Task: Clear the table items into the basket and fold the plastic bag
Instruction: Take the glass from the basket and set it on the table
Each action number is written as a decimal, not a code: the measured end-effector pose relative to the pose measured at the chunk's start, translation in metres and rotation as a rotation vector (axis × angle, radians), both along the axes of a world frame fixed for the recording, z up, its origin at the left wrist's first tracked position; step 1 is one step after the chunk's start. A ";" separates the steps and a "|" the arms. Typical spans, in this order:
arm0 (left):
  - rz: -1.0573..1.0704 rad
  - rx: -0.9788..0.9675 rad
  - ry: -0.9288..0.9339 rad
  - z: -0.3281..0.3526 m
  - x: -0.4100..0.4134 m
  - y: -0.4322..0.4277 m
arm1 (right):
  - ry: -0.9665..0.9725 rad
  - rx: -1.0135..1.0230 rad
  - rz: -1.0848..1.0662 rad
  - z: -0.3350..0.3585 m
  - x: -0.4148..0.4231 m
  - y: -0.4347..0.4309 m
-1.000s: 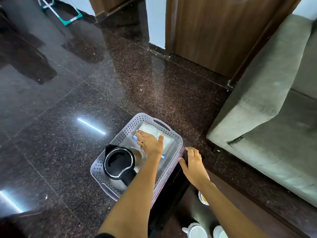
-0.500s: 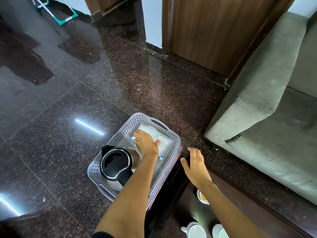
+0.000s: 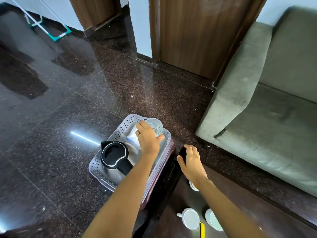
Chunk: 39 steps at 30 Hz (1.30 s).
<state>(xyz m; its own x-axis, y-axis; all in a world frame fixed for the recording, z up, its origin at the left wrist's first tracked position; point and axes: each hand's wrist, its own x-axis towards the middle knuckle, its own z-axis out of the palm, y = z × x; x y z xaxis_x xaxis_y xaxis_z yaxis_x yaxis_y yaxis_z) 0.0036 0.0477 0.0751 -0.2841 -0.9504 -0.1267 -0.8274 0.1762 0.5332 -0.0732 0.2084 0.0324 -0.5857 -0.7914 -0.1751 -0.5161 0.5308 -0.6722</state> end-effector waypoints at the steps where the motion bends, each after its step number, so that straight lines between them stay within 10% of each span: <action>1: -0.022 -0.001 0.011 0.006 -0.002 0.007 | 0.001 -0.006 -0.005 0.004 0.002 0.005; 39: -1.177 0.152 -0.050 -0.011 -0.077 0.384 | -0.222 -0.284 -0.848 -0.026 -0.015 0.345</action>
<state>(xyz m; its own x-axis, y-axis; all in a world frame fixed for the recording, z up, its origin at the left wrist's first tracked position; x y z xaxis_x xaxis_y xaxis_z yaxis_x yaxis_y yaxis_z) -0.0734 0.4313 0.0640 -0.9643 -0.0829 -0.2513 -0.2198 0.7798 0.5861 -0.0886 0.5532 0.0061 -0.9656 -0.1428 -0.2173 0.1265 0.4722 -0.8724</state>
